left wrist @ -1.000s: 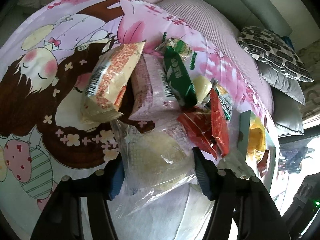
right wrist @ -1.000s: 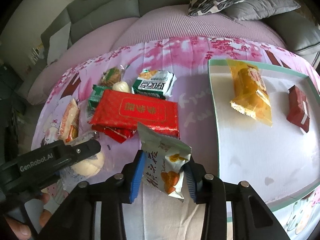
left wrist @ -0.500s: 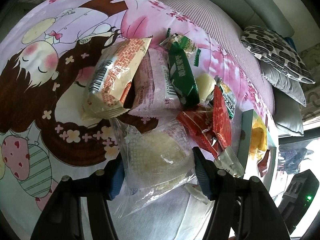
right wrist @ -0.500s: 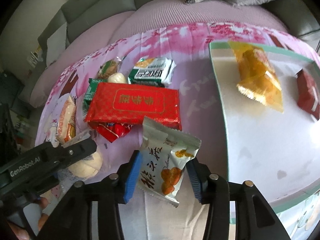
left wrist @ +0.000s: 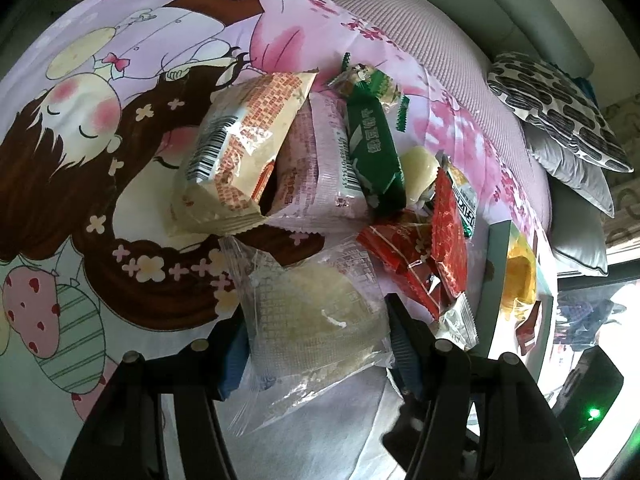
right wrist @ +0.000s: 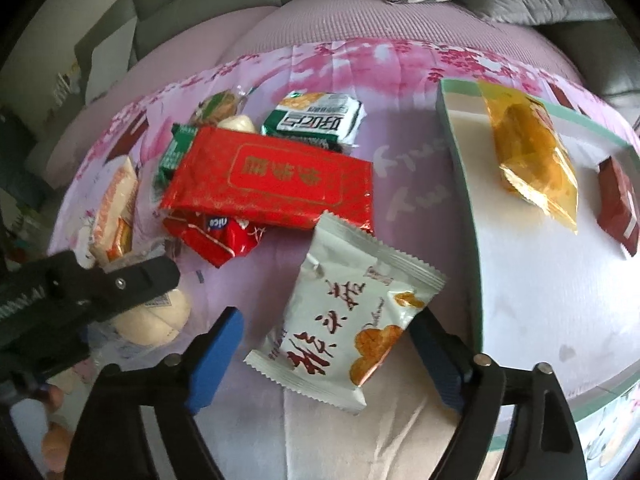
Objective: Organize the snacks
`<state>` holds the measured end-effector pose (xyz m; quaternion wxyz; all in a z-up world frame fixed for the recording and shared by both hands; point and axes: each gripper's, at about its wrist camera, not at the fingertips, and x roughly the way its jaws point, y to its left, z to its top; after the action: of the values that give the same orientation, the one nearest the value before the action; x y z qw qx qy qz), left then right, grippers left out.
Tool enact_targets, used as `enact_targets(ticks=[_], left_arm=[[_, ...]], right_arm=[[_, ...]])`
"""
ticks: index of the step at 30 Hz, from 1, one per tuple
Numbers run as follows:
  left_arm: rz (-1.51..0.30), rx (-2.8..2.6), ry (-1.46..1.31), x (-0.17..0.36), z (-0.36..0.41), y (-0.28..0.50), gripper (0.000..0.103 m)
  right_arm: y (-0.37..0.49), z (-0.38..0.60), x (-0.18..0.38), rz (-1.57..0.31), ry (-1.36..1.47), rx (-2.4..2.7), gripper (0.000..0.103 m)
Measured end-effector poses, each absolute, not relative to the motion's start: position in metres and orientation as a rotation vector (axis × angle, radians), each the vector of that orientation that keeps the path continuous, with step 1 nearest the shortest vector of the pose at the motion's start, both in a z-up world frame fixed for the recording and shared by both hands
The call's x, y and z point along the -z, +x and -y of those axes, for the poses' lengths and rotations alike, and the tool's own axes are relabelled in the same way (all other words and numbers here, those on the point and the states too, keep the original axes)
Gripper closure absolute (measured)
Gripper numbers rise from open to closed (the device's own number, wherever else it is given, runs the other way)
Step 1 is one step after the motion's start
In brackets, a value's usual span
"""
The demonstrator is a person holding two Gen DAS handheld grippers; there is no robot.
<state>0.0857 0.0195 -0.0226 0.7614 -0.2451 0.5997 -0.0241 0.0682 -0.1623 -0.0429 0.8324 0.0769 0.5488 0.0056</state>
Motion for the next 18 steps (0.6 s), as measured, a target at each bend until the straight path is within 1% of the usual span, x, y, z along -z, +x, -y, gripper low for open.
enact_targets(ticks=[6, 14, 17, 18], left_arm=[[-1.31, 0.053, -0.544, 0.023, -0.022, 0.085, 0.039], [-1.313, 0.065, -0.579, 0.023, -0.027, 0.085, 0.039], [-1.316, 0.07, -0.587, 0.023, -0.028, 0.084, 0.039], [-1.317, 0.069, -0.589, 0.024, -0.028, 0.084, 0.039]], right_arm=[[0.066, 0.153, 0.049, -1.173, 0.047, 0.002, 0.012], [0.058, 0.174, 0.046, -1.186, 0.132, 0.003, 0.012], [0.057, 0.177, 0.043, -1.17, 0.158, 0.027, 0.017], [0.057, 0.177, 0.042, -1.164, 0.148, 0.033, 0.026]])
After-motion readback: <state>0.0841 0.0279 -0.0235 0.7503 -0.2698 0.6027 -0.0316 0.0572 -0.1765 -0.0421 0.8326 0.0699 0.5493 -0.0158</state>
